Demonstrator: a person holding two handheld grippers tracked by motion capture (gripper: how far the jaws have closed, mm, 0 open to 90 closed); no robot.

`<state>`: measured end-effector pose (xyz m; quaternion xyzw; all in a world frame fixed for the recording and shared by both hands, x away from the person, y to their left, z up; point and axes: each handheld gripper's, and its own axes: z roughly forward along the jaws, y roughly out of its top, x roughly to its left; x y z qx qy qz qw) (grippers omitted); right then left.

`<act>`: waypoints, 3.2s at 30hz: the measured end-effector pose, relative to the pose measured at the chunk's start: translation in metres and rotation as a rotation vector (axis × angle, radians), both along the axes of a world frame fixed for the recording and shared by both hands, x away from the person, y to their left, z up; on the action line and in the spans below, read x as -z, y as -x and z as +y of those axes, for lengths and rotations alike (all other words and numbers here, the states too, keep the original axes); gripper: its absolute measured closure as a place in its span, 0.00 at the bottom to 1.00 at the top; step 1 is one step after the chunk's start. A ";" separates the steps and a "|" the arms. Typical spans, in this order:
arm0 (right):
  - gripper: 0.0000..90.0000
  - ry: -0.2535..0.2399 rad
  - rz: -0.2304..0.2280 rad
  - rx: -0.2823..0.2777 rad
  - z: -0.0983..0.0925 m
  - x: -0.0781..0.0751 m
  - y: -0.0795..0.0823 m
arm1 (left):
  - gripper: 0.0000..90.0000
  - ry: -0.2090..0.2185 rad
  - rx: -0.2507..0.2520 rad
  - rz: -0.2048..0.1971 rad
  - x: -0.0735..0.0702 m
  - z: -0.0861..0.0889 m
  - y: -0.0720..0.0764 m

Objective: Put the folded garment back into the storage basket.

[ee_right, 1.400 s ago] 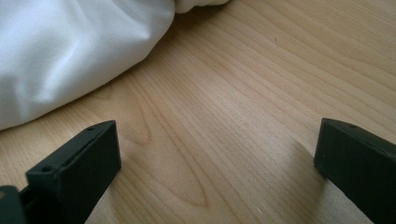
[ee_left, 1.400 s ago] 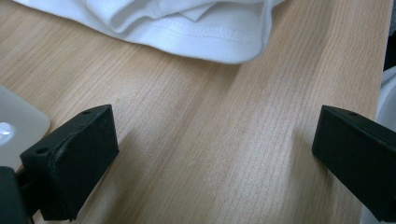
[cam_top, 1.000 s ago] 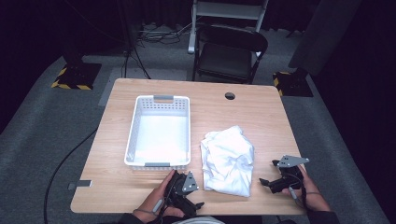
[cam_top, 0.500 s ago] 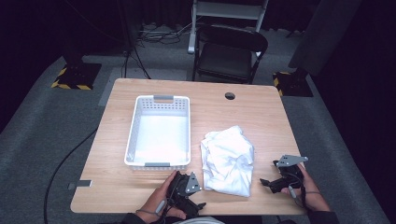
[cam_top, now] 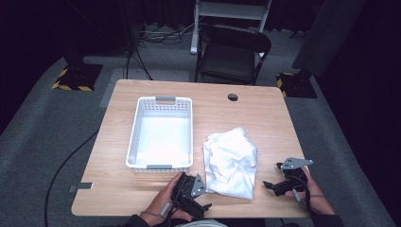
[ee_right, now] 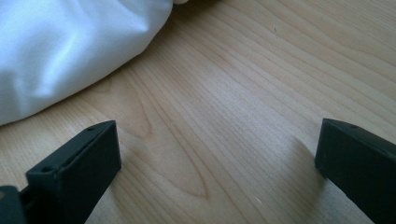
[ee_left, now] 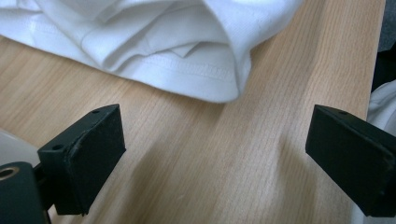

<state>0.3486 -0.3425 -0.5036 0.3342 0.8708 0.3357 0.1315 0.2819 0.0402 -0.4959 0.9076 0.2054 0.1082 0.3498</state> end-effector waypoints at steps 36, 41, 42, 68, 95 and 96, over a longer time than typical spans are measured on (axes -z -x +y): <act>0.00 -0.017 -0.012 -0.009 0.002 0.002 0.002 | 0.08 0.002 0.018 -0.067 -0.015 -0.026 -0.016; 0.00 -0.017 -0.013 -0.009 0.002 0.002 0.002 | 0.08 -0.002 0.022 -0.070 -0.013 -0.031 -0.019; 0.00 -0.017 -0.013 -0.009 0.002 0.002 0.002 | 0.08 -0.007 0.023 -0.074 -0.013 -0.033 -0.021; 0.00 -0.022 -0.018 -0.013 0.003 0.002 0.003 | 0.27 0.010 0.055 0.006 0.004 -0.044 -0.042; 0.00 -0.006 -0.003 -0.010 0.004 0.001 0.001 | 0.80 0.021 0.069 -0.024 0.002 -0.043 -0.036; 0.00 -0.003 0.000 -0.009 0.005 0.000 0.001 | 0.80 0.023 0.069 -0.024 0.002 -0.043 -0.036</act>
